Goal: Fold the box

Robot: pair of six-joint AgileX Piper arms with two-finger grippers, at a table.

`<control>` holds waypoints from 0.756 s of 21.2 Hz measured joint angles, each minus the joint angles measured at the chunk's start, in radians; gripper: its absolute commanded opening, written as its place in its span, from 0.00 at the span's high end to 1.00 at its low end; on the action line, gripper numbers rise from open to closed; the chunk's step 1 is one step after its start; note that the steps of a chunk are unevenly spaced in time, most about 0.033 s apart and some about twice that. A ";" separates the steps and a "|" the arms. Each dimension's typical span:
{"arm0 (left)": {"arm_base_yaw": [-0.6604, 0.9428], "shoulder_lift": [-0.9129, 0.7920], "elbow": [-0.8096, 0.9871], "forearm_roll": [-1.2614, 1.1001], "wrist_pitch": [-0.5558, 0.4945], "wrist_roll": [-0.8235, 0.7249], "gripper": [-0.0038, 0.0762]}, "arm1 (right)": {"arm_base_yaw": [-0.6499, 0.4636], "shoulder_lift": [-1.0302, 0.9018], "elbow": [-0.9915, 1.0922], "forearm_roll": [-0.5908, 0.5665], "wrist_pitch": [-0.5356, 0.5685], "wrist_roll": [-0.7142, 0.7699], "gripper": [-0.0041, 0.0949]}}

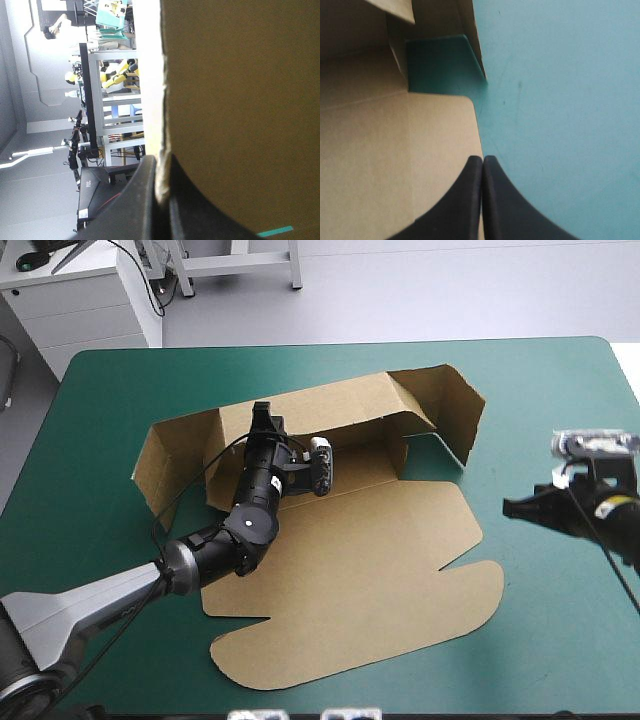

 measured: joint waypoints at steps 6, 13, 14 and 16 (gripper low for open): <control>0.000 0.000 0.000 0.001 0.001 0.000 0.96 | 0.000 0.384 -0.386 0.067 0.050 -0.070 0.96; -0.034 0.000 0.000 -0.005 0.025 0.000 0.96 | 0.000 0.807 -0.845 0.180 0.086 -0.135 0.96; -0.049 0.000 0.000 -0.006 0.027 0.000 0.96 | 0.000 0.828 -0.864 0.186 0.077 -0.138 0.96; -0.068 0.000 0.000 -0.005 0.026 0.000 0.96 | 0.000 0.856 -0.876 0.216 0.047 -0.158 0.96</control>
